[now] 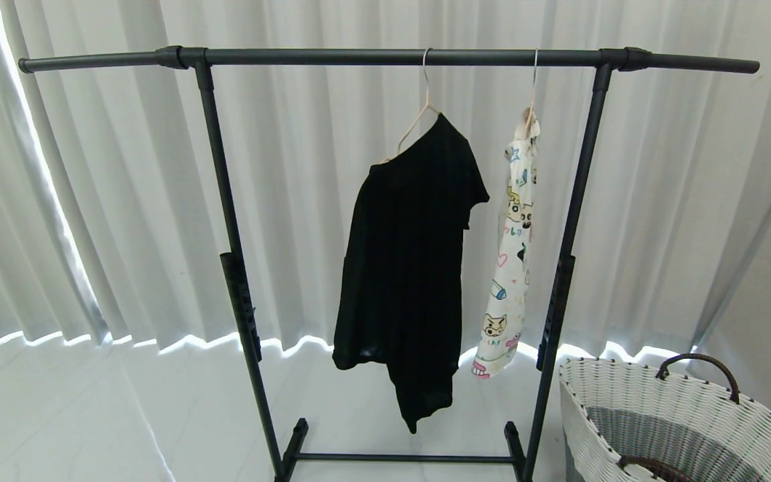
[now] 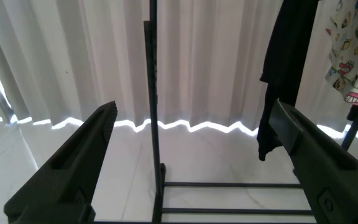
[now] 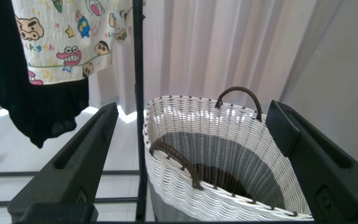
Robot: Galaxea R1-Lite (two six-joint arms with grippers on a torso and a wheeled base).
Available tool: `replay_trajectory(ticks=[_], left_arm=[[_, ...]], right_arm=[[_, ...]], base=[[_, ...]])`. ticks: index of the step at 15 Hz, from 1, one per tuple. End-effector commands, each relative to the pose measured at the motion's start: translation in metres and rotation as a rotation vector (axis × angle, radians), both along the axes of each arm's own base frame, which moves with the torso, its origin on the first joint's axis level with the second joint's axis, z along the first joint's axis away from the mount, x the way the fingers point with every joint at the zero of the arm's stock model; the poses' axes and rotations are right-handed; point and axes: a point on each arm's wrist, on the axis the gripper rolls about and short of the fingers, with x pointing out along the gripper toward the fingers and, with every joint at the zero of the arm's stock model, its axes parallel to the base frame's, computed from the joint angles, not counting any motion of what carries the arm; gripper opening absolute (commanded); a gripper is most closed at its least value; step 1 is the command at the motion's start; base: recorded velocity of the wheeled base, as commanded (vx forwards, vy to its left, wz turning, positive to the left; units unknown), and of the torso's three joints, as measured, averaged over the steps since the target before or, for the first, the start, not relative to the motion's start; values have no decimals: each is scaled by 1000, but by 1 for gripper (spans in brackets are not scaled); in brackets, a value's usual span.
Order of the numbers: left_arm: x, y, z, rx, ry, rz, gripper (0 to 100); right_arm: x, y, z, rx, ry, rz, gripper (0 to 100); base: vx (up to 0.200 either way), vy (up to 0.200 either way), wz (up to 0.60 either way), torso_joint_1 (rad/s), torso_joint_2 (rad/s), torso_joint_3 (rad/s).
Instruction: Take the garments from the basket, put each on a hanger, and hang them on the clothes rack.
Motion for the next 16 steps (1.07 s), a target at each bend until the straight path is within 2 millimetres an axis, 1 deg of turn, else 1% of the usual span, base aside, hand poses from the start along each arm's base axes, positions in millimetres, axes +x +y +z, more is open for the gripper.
replay_trajectory(ticks=[1,16], left_arm=[[0,0,0,0,-1,0,100],[0,0,0,0,-1,0,100]], right_arm=[[0,0,0,-1,-1,0,100],[0,0,0,-1,-1,0,100]], base=[[0,0,0,0,0,0],[0,0,0,0,0,0]])
